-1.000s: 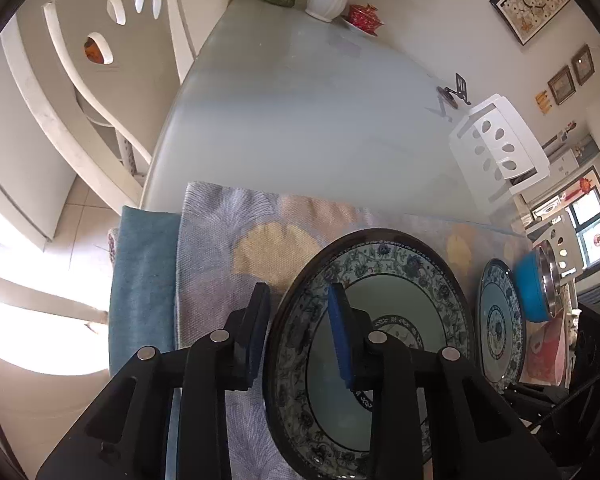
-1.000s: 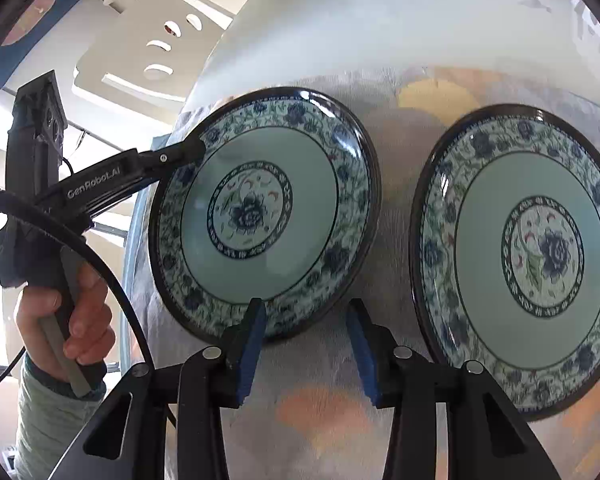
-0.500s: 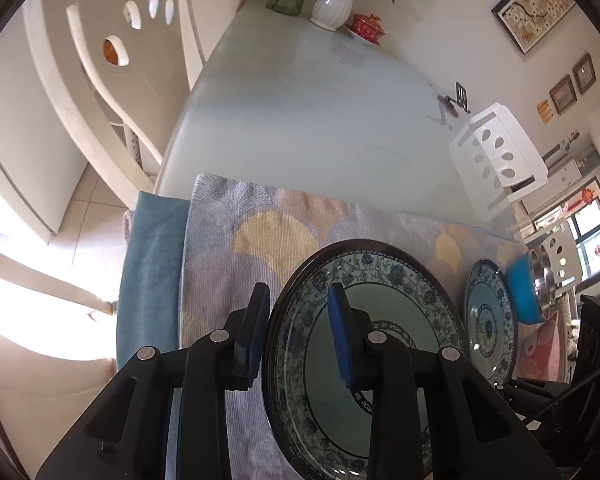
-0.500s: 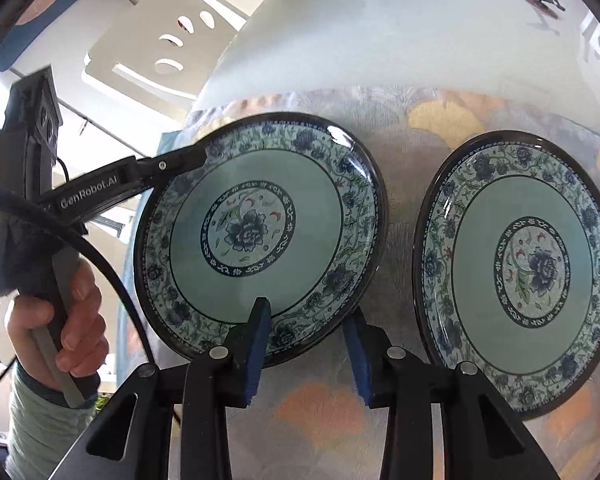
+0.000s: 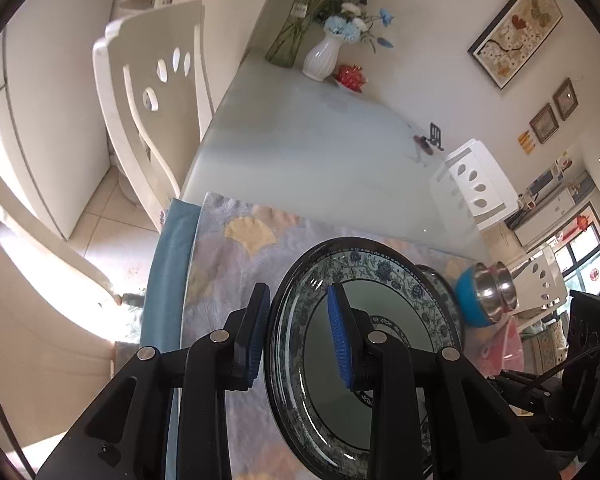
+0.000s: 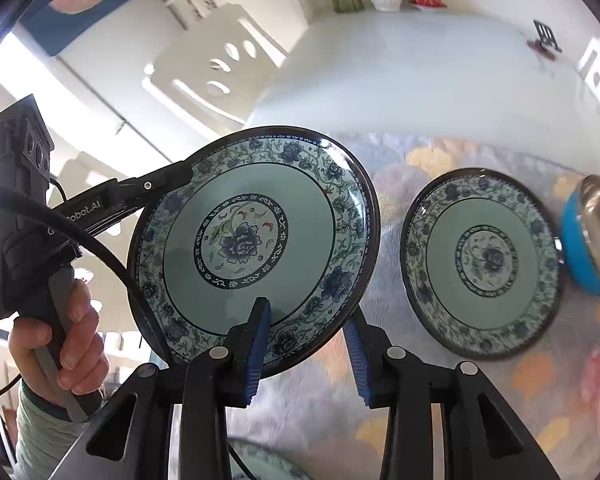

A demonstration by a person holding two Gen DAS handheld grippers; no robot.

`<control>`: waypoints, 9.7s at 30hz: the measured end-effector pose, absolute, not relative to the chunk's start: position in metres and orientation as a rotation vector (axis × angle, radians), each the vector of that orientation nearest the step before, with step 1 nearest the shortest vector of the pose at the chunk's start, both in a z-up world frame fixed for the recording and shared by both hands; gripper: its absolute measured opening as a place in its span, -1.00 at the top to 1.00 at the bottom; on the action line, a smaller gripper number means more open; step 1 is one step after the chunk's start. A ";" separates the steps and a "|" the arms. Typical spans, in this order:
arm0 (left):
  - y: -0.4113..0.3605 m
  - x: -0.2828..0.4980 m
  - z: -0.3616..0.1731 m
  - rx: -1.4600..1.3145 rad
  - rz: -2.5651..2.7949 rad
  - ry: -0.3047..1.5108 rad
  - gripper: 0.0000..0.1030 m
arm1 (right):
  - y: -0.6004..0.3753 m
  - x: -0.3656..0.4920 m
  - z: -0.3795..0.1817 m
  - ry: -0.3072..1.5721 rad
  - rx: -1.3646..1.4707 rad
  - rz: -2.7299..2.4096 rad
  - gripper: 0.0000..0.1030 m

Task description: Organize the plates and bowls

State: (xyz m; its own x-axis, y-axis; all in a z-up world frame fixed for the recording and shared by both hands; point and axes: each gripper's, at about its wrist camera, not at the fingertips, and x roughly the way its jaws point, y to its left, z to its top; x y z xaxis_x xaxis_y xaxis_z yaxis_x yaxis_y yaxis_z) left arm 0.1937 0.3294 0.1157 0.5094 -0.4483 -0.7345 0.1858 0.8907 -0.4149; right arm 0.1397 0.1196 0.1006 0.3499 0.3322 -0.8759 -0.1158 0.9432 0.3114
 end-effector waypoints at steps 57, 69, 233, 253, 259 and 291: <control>0.324 -0.074 0.030 -0.464 -0.047 1.029 0.48 | 0.127 -0.070 0.015 1.404 -0.159 0.489 0.26; 0.339 -0.073 0.046 -0.498 -0.052 1.012 0.48 | 0.112 -0.056 0.029 1.433 -0.059 0.484 0.21; 0.322 -0.065 0.042 -0.398 -0.114 1.129 0.28 | 0.134 -0.066 0.030 1.432 0.019 0.422 0.11; 0.326 -0.036 0.085 -0.303 -0.145 1.050 0.23 | 0.117 -0.062 0.067 1.322 0.142 0.369 0.11; 0.313 -0.021 0.106 -0.262 -0.192 1.020 0.23 | 0.105 -0.052 0.070 1.304 0.193 0.337 0.09; 0.095 0.018 0.143 -0.045 -0.502 1.042 0.23 | -0.140 -0.055 0.113 1.169 0.416 -0.015 -0.07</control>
